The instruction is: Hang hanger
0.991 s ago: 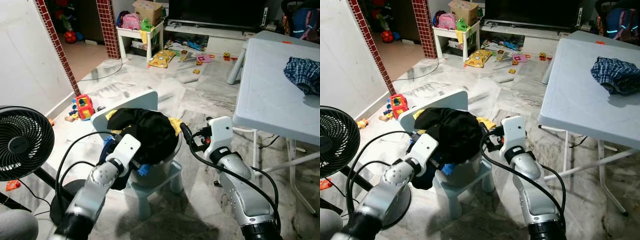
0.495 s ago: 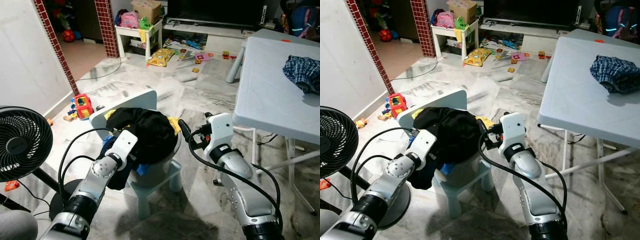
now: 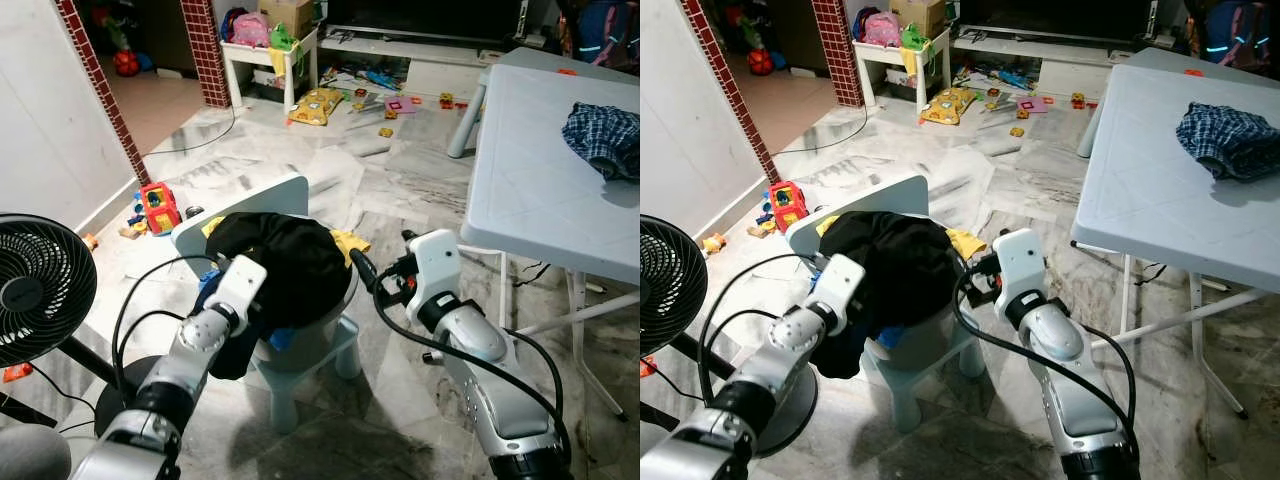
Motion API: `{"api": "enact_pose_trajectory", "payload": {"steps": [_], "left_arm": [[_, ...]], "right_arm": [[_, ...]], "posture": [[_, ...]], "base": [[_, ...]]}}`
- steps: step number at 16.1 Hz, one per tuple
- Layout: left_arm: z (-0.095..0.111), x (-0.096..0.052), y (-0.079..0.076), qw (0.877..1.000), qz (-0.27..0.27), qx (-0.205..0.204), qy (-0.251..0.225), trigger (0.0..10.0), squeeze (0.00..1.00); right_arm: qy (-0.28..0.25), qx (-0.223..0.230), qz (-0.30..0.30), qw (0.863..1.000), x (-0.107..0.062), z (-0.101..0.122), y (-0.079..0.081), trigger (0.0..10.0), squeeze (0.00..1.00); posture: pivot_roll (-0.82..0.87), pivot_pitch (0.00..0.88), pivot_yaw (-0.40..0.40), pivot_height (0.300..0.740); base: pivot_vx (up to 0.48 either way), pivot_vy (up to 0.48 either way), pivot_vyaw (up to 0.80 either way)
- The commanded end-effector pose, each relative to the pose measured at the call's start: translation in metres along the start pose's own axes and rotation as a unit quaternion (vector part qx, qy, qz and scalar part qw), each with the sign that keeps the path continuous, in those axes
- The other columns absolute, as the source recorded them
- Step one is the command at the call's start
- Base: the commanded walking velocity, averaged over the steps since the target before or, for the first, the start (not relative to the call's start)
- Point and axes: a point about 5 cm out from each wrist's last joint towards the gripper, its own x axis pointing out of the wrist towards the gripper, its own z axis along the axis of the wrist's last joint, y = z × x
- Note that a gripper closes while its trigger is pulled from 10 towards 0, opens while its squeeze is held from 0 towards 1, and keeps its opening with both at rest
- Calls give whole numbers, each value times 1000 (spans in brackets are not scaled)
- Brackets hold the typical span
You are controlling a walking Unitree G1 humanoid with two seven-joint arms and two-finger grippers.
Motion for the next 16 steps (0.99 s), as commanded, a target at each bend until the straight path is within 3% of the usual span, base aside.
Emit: {"api": "enact_pose_trajectory", "payload": {"steps": [1,3,4,8,12,14,15,16], "left_arm": [[5,2,8,1000,20,-14,-11,0,0],[11,3,17,997,46,-57,-22,0,0],[20,4,28,991,77,-105,-44,0,0],[40,-4,70,960,177,-190,-106,0,0],[36,-17,96,945,233,-199,-114,0,0],[30,-26,95,948,253,-154,-113,0,0],[28,-28,87,950,246,-151,-117,10000,0],[26,-32,76,952,236,-152,-124,10000,0]], "right_arm": [[-4,-4,6,1000,-1,4,1,10000,0],[-4,-5,7,1000,-1,4,1,10000,0],[-4,-7,8,1000,-1,4,1,10000,0],[-5,-8,8,1000,-1,4,0,10000,0],[-7,-10,12,1000,1,5,2,10000,0],[-9,-15,12,1000,1,6,1,10000,0],[-7,-17,11,1000,0,6,0,10000,0],[-5,-20,10,1000,-1,5,-2,10000,0]], "posture": [[-196,61,0,740],[-196,59,1,740],[-194,56,-1,740],[-184,53,-10,740],[-176,48,-14,740],[-175,46,-13,740],[-171,45,-9,740],[-166,45,-9,740]], "base": [[0,0,0],[0,0,0],[0,0,0],[0,0,0],[0,0,0],[0,0,0],[0,0,0],[0,0,0]]}}
